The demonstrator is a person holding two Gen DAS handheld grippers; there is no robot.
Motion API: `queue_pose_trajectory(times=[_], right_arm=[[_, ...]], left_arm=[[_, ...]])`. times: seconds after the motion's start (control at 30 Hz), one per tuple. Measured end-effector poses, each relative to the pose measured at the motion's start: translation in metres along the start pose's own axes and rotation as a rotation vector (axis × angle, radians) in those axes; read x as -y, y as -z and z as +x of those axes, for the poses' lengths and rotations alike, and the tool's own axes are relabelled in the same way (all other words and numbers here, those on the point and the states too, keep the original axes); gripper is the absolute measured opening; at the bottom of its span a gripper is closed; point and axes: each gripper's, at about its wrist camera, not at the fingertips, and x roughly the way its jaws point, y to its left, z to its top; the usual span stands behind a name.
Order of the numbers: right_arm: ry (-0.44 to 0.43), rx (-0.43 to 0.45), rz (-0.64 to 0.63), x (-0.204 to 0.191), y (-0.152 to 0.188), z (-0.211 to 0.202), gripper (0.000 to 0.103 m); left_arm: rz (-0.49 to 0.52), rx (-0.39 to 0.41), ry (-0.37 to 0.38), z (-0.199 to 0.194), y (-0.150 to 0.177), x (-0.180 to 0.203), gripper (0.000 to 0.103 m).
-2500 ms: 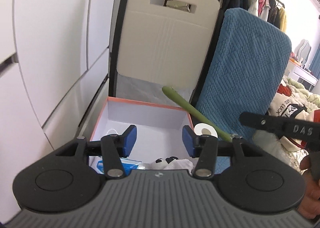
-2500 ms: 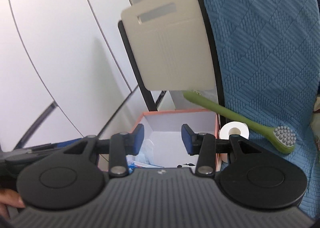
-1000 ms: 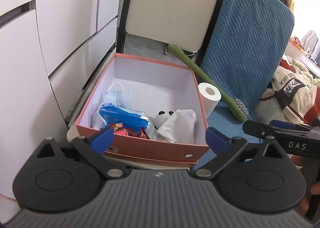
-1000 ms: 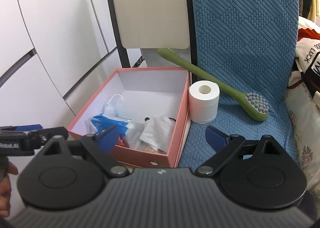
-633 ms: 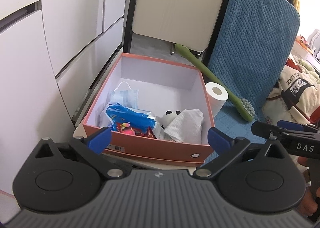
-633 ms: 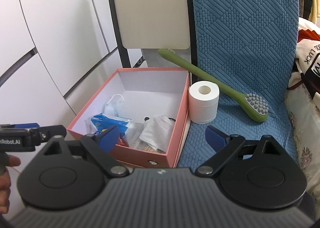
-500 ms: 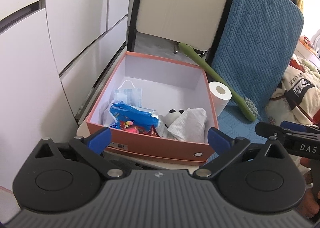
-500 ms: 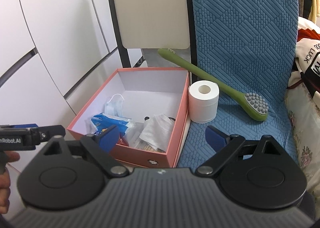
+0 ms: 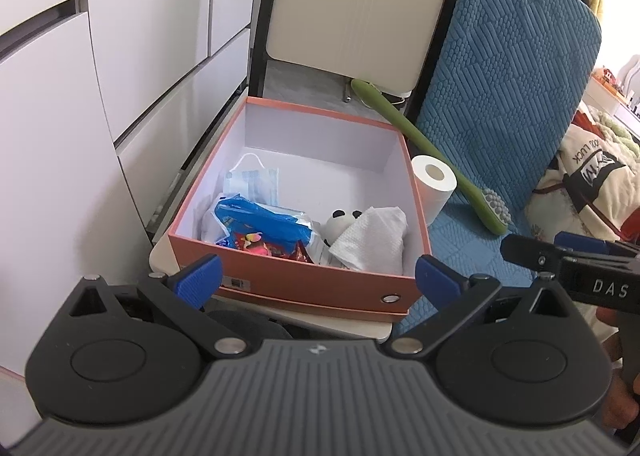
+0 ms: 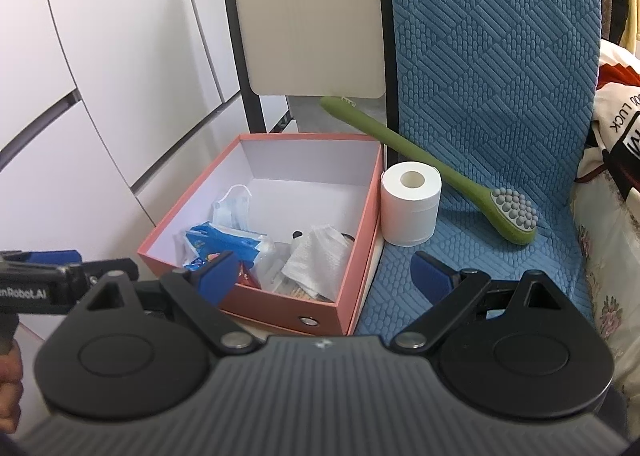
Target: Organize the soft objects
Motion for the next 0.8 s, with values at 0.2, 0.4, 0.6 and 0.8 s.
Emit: queue_pose_trajectory(times=[0.2,0.4,0.6,0.8], right_arm=[[0.003,0.002,-0.002,-0.0006,0.0000,-0.0007,0.095],[0.005,-0.002,-0.001,-0.0012,0.0020,-0.0013,0.095],[0.006,0.000,-0.002,-0.0015,0.0028,-0.0027,0.095],[0.011,0.004,-0.003,-0.0016,0.0029,-0.0042,0.095]], left_arm=[[-0.014,0.003,0.000,-0.0025,0.0027,-0.0030,0.103],[-0.014,0.002,-0.003,-0.0031,0.0022,-0.0046,0.103],[-0.018,0.004,0.001,-0.0046,0.0042,-0.0036,0.103],[-0.016,0.004,0.004,-0.0063,0.0058,-0.0034,0.103]])
